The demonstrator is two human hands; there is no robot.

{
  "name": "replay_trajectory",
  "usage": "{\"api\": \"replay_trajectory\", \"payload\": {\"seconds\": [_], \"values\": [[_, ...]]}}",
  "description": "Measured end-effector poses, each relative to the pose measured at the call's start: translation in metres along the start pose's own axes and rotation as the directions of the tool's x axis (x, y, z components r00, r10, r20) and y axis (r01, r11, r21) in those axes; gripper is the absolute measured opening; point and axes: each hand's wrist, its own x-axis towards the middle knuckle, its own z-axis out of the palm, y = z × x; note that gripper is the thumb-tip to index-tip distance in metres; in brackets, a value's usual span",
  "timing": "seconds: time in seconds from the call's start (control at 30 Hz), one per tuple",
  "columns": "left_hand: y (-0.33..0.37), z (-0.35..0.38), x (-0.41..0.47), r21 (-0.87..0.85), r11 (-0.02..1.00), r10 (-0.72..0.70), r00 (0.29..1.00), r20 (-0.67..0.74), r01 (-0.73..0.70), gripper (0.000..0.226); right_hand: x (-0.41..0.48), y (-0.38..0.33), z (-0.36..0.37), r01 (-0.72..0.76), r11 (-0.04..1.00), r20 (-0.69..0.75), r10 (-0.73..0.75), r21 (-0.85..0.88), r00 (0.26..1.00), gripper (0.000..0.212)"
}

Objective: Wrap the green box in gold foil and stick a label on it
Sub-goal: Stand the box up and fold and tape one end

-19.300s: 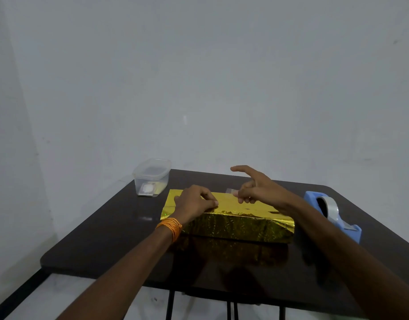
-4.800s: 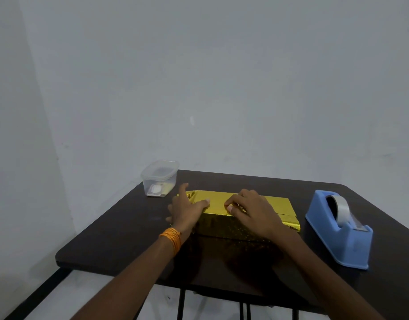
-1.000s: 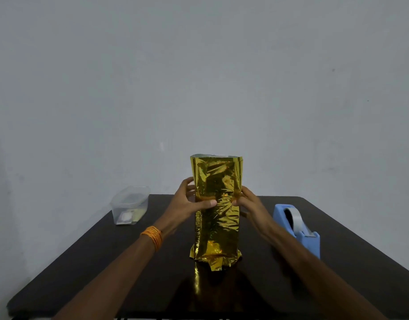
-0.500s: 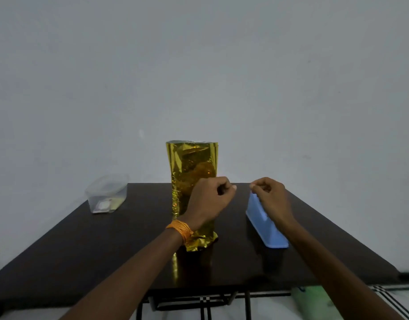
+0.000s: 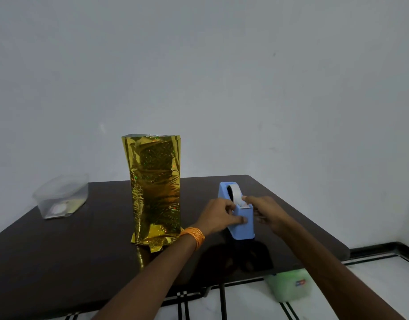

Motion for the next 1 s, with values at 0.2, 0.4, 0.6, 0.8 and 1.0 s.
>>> {"api": "replay_trajectory", "payload": {"seconds": [0.2, 0.4, 0.6, 0.8, 1.0], "values": [[-0.004, 0.001, 0.000, -0.025, 1.000, -0.015, 1.000, -0.001, 0.015, 0.036, 0.005, -0.010, 0.007, -0.018, 0.997, -0.093, 0.024, 0.073, 0.995, 0.014], [-0.002, 0.004, -0.001, -0.024, 0.999, -0.028, 0.999, -0.023, 0.027, 0.043, 0.007, -0.011, 0.008, 0.109, 0.993, -0.149, -0.113, -0.034, 0.982, 0.023], [0.001, 0.004, -0.002, 0.030, 0.999, -0.037, 0.998, -0.042, 0.038, 0.045, 0.004, -0.012, 0.013, 0.130, 0.989, -0.220, -0.143, -0.072, 0.965, 0.026], [0.001, 0.004, -0.003, 0.046, 0.999, -0.014, 0.998, -0.068, 0.017, 0.045, -0.024, 0.000, 0.008, 0.113, 0.993, -0.203, -0.103, 0.041, 0.974, 0.028], [0.005, 0.005, -0.006, 0.042, 0.999, -0.006, 0.996, -0.085, 0.010, 0.043, -0.034, 0.020, 0.012, 0.069, 0.995, -0.182, -0.054, 0.077, 0.982, 0.019]]}}
